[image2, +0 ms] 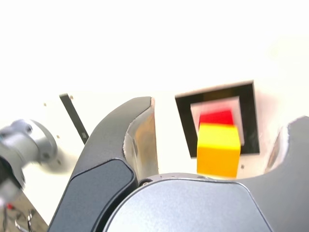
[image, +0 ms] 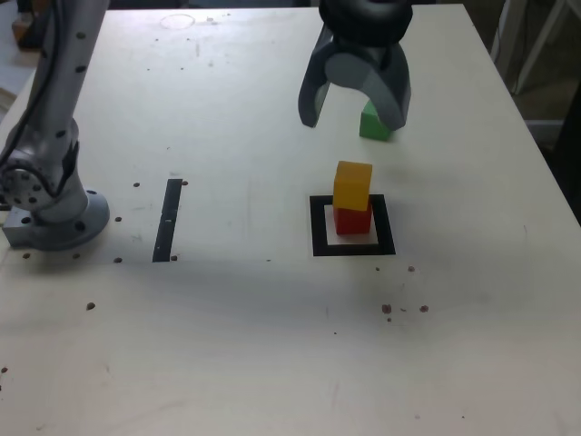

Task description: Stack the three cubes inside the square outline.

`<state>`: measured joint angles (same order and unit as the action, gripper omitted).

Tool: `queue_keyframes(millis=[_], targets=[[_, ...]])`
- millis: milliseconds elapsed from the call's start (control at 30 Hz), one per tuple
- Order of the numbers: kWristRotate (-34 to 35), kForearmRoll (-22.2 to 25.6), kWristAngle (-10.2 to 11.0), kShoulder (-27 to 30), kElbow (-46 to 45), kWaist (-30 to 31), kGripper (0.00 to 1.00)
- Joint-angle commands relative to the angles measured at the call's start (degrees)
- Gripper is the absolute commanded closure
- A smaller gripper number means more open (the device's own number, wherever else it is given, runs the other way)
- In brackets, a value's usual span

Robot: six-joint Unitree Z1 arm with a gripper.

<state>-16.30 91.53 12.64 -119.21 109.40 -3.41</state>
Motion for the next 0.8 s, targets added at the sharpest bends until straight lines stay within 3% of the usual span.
queue_keyframes(millis=[0,367,767], targets=[[-2.63,0.61,0.69,0.2,1.26,-2.23,0.01],[-16.84,0.2,1.21,-7.02,11.33,-13.99,0.01],[-20.3,-1.04,0.5,-13.53,14.04,-15.58,0.01]])
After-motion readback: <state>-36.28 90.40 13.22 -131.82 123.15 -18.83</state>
